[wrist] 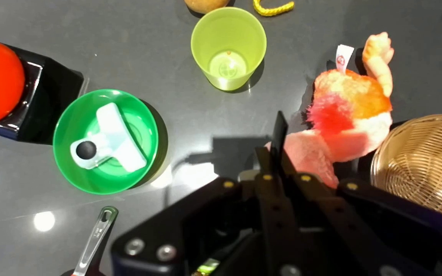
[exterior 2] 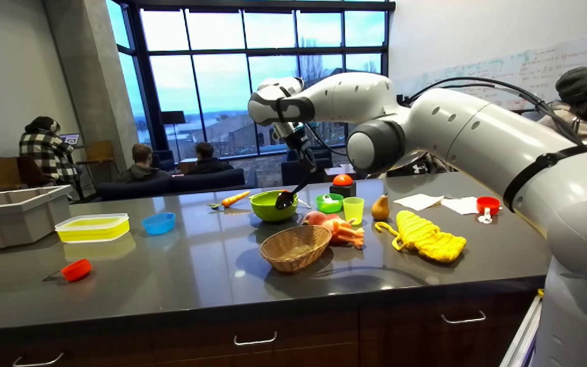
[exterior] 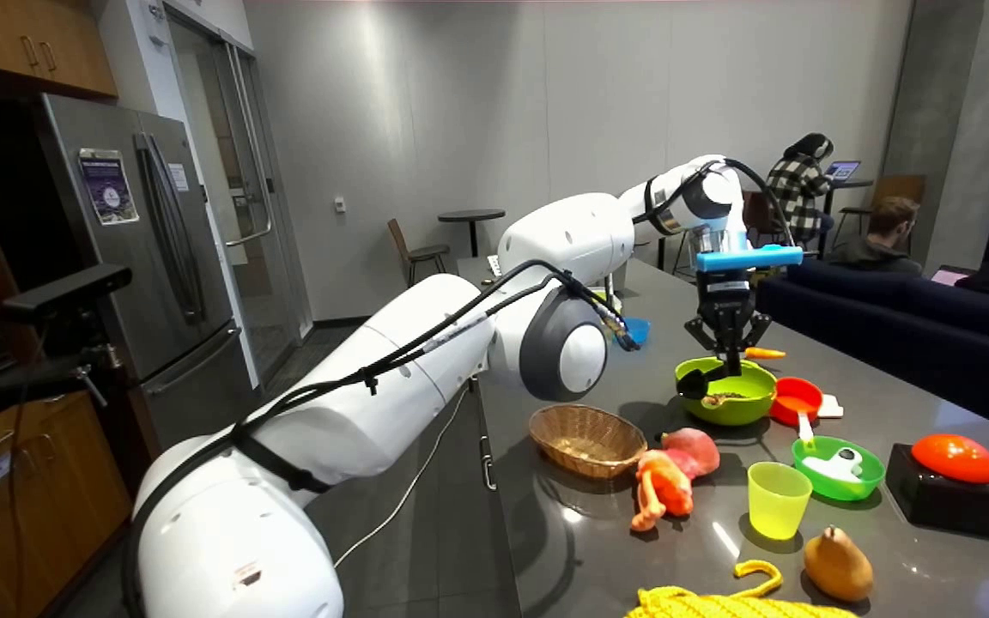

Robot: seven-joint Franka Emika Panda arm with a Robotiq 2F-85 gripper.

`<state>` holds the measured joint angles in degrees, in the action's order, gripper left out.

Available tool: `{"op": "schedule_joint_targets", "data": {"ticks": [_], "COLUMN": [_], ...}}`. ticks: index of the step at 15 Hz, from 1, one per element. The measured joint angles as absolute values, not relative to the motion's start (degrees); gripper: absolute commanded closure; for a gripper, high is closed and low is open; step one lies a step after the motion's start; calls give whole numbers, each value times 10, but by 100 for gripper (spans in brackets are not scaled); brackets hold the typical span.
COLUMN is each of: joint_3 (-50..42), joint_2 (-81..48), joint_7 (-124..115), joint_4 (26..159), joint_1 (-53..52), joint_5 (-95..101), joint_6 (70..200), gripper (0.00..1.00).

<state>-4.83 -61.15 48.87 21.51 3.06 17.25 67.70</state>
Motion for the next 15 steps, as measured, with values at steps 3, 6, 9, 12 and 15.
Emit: {"op": "schedule_joint_targets", "data": {"ticks": [3,6,9,12,15], "joint_3": [-48,-47,-47,-47,-47], "joint_2": [-611,-605,-593,-588,-592], "joint_7": [483,479,468,456,444], "joint_4": [212,209,209,209,212], "joint_1": [30,28,28,33,41], "joint_5": [164,162,160,159,159], "joint_6": [687,700,720,731,732], "gripper": [99,99,99,99,99]}}
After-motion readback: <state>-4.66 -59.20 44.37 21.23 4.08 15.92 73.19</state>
